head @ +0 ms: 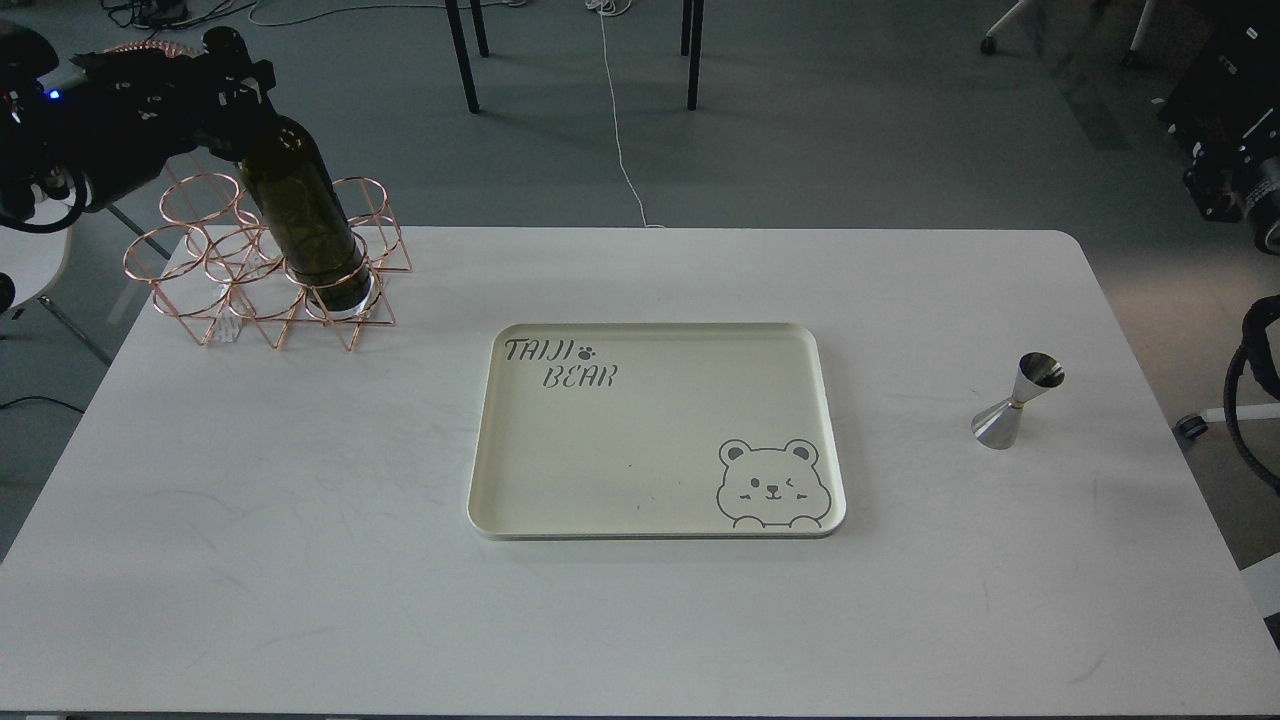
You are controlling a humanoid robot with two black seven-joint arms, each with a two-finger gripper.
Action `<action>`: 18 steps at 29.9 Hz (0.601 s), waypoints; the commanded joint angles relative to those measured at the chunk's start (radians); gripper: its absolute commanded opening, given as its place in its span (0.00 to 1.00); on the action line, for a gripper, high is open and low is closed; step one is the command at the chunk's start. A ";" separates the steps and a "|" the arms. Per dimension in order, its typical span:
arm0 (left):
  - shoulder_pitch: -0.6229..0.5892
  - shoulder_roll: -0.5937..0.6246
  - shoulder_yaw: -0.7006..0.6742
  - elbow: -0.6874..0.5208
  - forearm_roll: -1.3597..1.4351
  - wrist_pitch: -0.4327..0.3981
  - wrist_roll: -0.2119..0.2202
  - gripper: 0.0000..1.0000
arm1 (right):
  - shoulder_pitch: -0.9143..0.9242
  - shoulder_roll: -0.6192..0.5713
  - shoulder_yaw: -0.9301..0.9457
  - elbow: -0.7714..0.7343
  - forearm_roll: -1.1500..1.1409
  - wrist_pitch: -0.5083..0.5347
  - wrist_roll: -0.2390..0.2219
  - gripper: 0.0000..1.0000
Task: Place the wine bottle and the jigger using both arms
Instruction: 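Lower the bottle into a slot of the copper rack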
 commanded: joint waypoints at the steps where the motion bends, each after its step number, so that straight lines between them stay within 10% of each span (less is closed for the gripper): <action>1: 0.004 0.001 0.030 0.003 -0.012 0.000 0.002 0.27 | 0.000 -0.002 0.000 0.001 -0.001 0.000 0.000 0.96; 18: -0.022 0.004 0.035 0.012 -0.020 -0.056 -0.002 0.24 | 0.000 0.000 0.000 0.002 -0.001 0.000 0.000 0.96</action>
